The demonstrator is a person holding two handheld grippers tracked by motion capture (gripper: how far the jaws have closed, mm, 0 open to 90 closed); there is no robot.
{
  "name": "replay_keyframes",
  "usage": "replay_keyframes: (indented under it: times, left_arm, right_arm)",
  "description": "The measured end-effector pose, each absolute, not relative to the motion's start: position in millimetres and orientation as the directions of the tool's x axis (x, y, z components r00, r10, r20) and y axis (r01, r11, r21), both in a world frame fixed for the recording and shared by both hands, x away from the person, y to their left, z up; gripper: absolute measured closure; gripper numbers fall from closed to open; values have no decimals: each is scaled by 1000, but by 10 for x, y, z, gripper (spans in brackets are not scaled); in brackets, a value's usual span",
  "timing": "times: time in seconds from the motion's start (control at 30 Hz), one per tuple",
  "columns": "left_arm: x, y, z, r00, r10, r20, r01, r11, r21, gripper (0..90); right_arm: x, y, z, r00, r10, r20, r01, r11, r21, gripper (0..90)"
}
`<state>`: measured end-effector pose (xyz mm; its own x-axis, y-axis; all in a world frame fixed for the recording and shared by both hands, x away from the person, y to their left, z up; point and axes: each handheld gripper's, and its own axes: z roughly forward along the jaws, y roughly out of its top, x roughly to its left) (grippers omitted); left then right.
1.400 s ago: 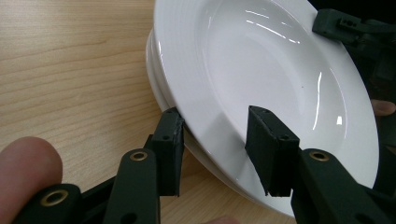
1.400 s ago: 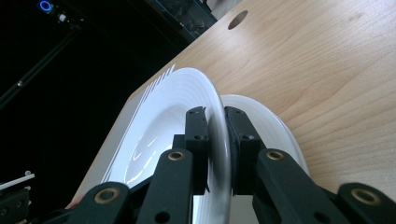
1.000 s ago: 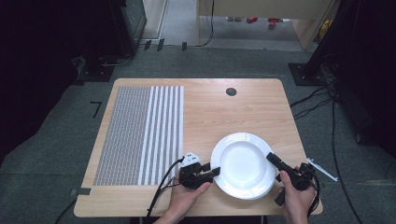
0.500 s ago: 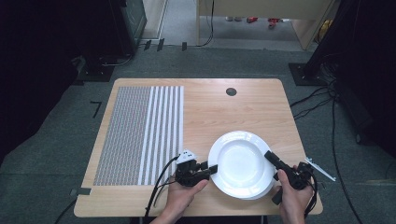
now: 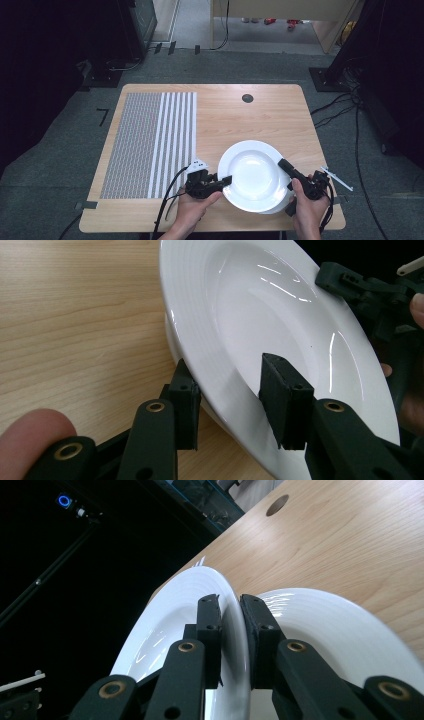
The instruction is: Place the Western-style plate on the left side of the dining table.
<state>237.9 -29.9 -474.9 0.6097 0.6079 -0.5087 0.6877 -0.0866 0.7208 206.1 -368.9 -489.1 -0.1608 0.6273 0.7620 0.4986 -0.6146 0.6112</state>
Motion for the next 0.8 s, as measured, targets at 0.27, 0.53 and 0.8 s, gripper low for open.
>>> replay_keyframes:
  times: [0.27,0.53,0.8]
  left_arm:
    - [2438,-182,-4683,584,634,-507,691,-59,721,643]
    - [2483,-25,-4598,558,653,-513,692,-26,721,659]
    - [2566,192,-4521,520,673,-526,699,18,715,680]
  right_arm:
    - [2102,-3593,-4860,-178,618,766,511,-607,609,808]
    - [2167,-3448,-4792,-197,613,765,512,-601,614,809]
    - [2276,-3238,-4749,-217,607,765,518,-592,617,807]
